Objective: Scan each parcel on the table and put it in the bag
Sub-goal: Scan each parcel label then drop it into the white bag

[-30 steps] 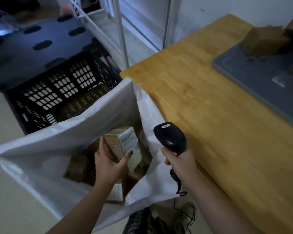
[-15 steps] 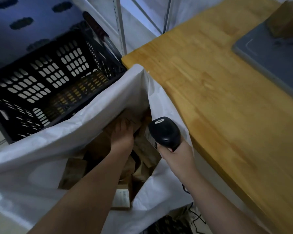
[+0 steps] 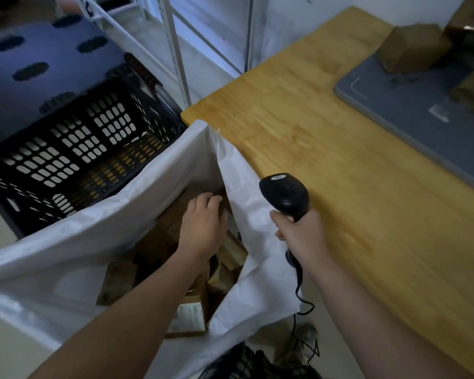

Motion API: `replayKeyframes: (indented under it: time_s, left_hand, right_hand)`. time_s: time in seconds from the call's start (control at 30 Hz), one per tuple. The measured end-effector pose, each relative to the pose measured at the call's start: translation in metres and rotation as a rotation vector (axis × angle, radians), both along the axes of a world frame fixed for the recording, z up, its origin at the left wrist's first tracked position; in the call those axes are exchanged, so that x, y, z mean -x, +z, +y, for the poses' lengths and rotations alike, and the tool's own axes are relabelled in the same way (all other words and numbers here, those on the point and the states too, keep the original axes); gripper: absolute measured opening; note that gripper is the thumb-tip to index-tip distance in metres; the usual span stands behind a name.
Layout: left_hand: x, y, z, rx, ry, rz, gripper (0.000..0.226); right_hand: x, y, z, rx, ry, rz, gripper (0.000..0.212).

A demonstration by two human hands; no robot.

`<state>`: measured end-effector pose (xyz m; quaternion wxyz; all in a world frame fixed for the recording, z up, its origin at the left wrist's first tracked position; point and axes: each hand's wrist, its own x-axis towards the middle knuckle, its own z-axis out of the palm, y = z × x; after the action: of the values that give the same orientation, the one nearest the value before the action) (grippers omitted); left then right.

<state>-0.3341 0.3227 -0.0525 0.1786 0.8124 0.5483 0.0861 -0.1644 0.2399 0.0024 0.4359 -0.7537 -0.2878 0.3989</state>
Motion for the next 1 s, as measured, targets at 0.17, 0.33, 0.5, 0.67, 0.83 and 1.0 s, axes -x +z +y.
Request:
replayKeyframes:
  time_s: [0.17,0.33,0.5,0.67,0.83,1.0]
  left_hand:
    - [-0.043,0.045,-0.017,-0.111,-0.19,-0.012,0.045]
    - [-0.117,0.094,-0.018,-0.192,-0.401,-0.051,0.047]
    - [-0.203,0.131,-0.032,-0.239,-0.569,-0.094,0.048]
    - [-0.291,0.152,-0.052,-0.261,-0.695,-0.118,0.047]
    - [-0.378,0.167,-0.067,-0.274,-0.806,-0.101,0.047]
    - [-0.467,0.183,-0.067,-0.271,-0.849,-0.061,0.048]
  right_hand:
    - [-0.037,0.03,-0.013,-0.041,-0.07,-0.091,0.029]
    - [-0.096,0.065,-0.045,-0.112,-0.244,-0.152,0.015]
    - [-0.165,0.094,-0.092,-0.106,-0.454,-0.194,0.016]
    - [-0.242,0.12,-0.142,-0.094,-0.59,-0.287,0.02]
    - [-0.322,0.142,-0.178,-0.027,-0.639,-0.446,0.015]
    - [-0.41,0.156,-0.183,-0.01,-0.664,-0.565,0.013]
